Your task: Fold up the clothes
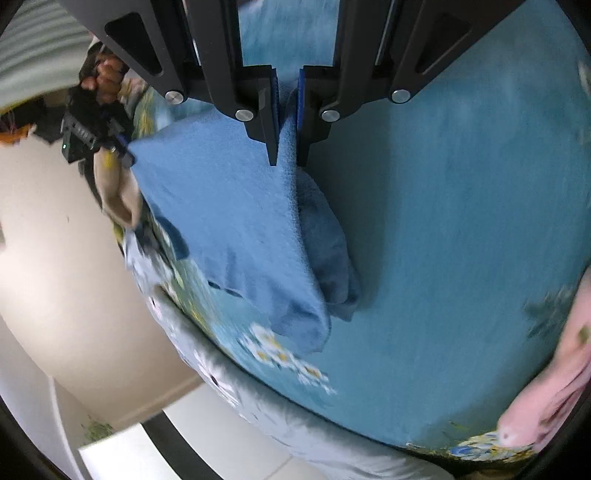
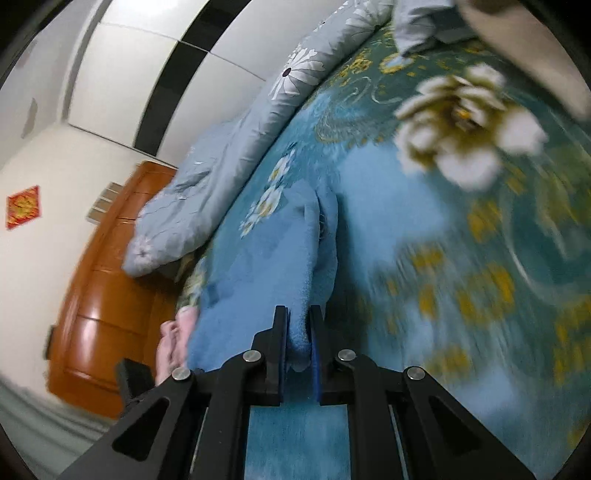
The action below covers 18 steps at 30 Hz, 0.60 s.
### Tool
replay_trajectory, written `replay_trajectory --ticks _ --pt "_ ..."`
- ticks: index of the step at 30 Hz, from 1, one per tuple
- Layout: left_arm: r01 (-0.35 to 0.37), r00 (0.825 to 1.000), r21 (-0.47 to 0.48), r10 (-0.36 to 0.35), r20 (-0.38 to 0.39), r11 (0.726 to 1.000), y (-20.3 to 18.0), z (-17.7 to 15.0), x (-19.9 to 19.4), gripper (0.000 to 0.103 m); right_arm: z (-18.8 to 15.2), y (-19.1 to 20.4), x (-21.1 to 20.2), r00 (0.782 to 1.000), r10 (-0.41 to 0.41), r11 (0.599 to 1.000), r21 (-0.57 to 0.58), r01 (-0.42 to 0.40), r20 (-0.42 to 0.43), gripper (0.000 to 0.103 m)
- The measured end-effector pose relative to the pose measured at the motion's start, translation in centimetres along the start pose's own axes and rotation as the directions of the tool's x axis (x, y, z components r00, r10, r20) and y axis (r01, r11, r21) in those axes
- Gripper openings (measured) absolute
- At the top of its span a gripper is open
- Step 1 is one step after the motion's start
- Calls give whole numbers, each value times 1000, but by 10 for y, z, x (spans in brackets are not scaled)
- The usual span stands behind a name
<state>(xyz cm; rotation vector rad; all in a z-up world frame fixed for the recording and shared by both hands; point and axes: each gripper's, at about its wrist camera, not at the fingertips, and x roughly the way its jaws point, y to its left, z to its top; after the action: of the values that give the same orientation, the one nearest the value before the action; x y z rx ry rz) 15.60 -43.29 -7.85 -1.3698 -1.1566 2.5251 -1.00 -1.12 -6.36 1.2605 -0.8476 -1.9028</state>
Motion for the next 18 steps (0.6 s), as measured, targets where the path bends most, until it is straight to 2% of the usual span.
replay_trajectory --ticks 4,6,9,11,12,14,16,18 --pt "-45 999 -17 44 -15 999 8 -13 6 7 -18 -30 -33 996 22 995 93 -30 87 8" --pt "-55 998 -36 54 -22 998 13 -13 9 7 -20 -45 -37 996 8 989 149 -22 91 8" --pt "-80 997 -29 80 -10 996 15 -17 0 11 -24 -44 -37 996 6 991 135 -18 88 8" --pt "-93 995 -43 94 18 995 18 -13 -10 11 -25 -38 -35 996 -9 994 110 0 84 8" --pt "-105 994 -49 107 38 993 20 -10 -16 14 -25 -36 -34 997 -18 995 97 10 81 8" --pt "-159 981 -59 164 101 986 22 -2 -33 17 -27 -37 -29 997 -35 995 95 28 69 9" --pt "-208 963 -38 211 165 977 16 11 -46 20 -28 -40 -23 997 -51 994 96 45 56 18" --pt "-200 961 1 196 197 980 7 26 -50 28 -29 -43 -19 997 -58 993 103 53 46 22"
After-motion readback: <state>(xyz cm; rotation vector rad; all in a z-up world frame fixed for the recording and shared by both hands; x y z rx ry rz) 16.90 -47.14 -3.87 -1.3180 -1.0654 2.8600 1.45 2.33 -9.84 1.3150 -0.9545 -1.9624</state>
